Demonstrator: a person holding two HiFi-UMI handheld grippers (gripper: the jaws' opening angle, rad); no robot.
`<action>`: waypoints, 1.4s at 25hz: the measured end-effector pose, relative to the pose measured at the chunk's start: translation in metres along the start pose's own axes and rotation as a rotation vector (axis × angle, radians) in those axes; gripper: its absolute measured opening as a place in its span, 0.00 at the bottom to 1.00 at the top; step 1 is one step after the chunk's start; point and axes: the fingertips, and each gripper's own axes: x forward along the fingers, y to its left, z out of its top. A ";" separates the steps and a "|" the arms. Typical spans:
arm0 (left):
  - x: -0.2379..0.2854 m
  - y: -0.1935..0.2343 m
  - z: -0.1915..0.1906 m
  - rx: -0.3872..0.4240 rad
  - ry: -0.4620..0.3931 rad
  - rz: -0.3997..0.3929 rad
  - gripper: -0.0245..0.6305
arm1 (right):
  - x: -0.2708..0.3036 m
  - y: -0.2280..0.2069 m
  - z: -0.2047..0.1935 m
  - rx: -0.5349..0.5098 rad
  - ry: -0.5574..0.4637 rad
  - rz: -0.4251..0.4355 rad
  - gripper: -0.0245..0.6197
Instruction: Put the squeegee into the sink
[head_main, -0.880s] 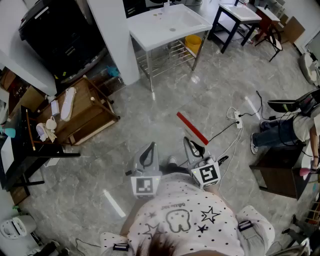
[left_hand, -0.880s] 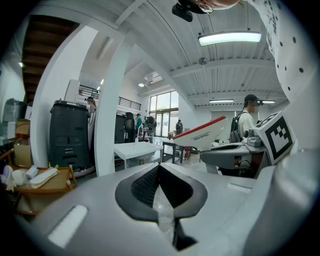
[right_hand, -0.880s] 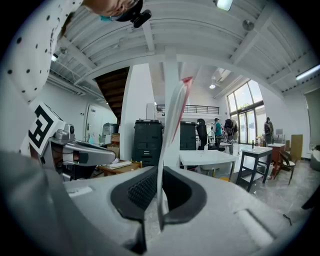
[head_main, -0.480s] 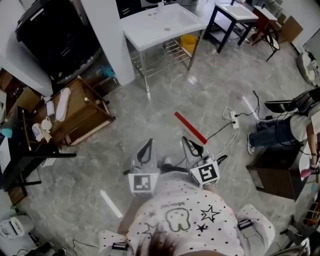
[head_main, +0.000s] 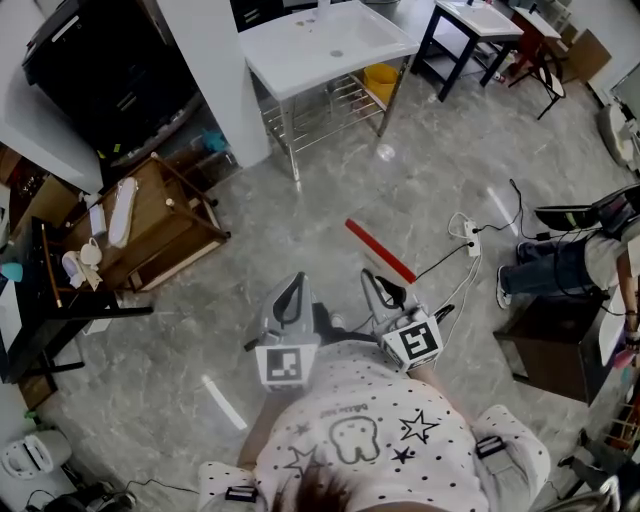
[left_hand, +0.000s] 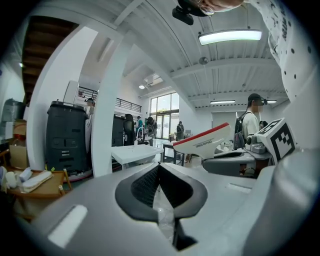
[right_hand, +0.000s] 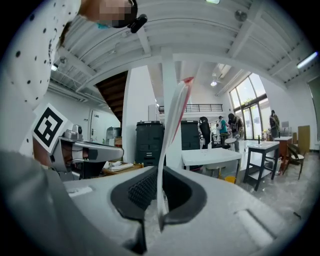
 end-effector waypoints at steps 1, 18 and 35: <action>0.005 0.005 0.001 -0.003 0.002 -0.004 0.03 | 0.006 -0.001 0.000 0.012 0.001 0.003 0.06; 0.064 0.092 0.027 -0.010 -0.005 -0.052 0.03 | 0.094 -0.013 0.020 0.009 0.022 -0.083 0.06; 0.093 0.106 0.035 0.041 -0.062 -0.036 0.03 | 0.135 -0.033 0.033 -0.046 -0.045 -0.142 0.06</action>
